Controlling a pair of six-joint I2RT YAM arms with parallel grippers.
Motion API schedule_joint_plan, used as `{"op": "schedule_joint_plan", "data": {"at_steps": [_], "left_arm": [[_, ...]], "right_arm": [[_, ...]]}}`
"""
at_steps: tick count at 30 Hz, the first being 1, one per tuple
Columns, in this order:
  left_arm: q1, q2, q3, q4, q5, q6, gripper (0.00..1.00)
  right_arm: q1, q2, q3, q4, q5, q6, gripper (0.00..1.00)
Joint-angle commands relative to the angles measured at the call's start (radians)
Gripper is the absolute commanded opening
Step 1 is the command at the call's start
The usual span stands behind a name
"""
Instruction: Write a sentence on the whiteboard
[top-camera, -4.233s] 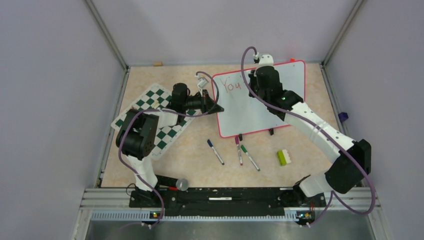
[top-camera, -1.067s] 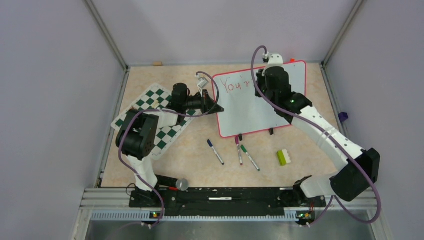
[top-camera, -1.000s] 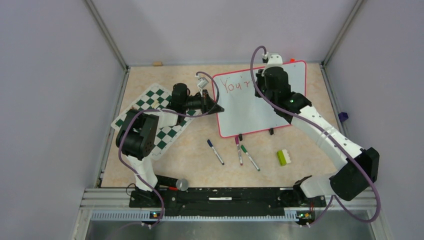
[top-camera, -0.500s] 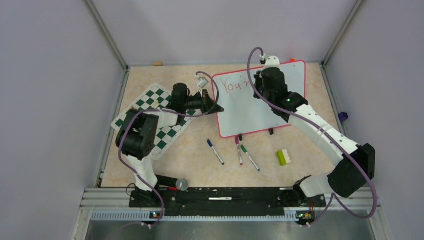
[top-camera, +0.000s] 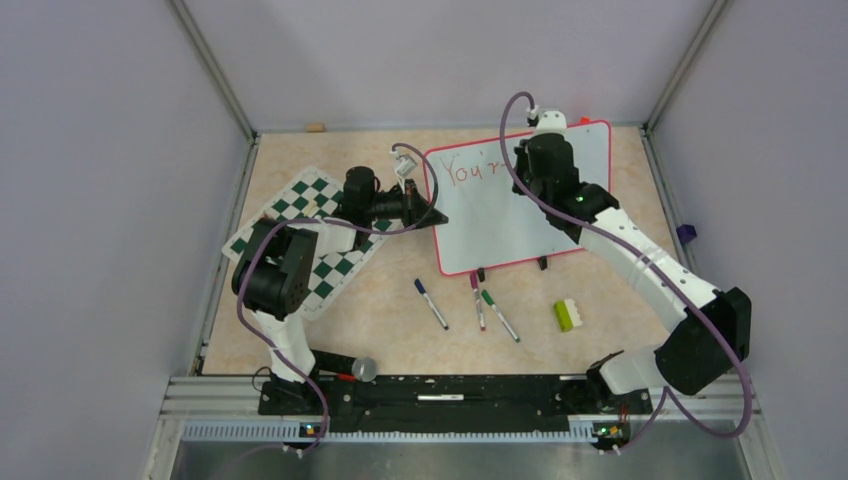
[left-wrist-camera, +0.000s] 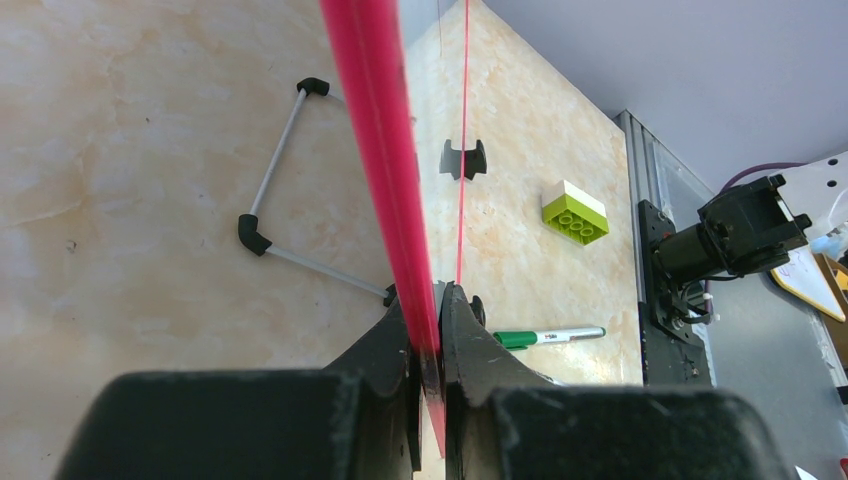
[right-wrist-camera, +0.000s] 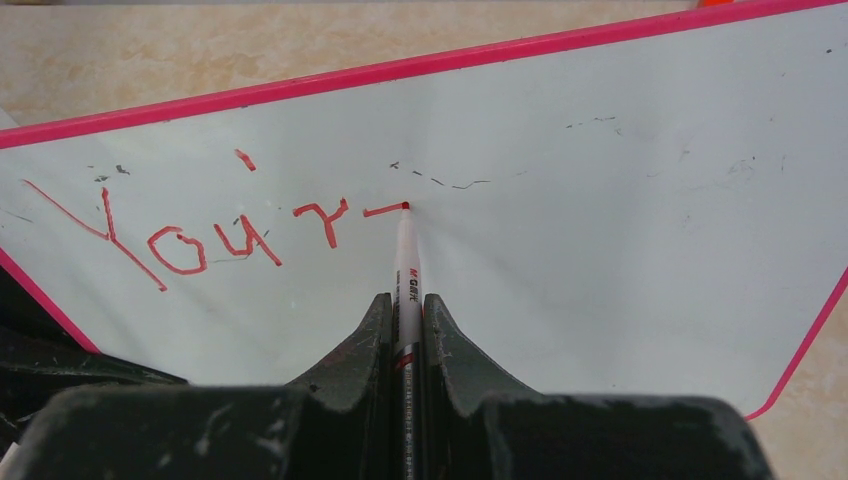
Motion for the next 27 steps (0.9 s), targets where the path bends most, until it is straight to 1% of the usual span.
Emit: {"op": "schedule_joint_plan", "data": {"at_steps": [1,14,27], "left_arm": [[-0.016,0.019,-0.038,-0.029,-0.006,0.17,0.0],[-0.016,0.02,-0.038,-0.029,-0.007,0.171,0.0],[-0.016,0.018,-0.038,-0.029,-0.007,0.171,0.0]], "right_arm": [[-0.014,0.01,0.006,0.019,0.013,0.012,0.0],[-0.014,0.035,0.062,0.021,-0.015,0.011,0.0],[-0.015,0.038,0.066,0.028,-0.048,0.007,0.0]]}}
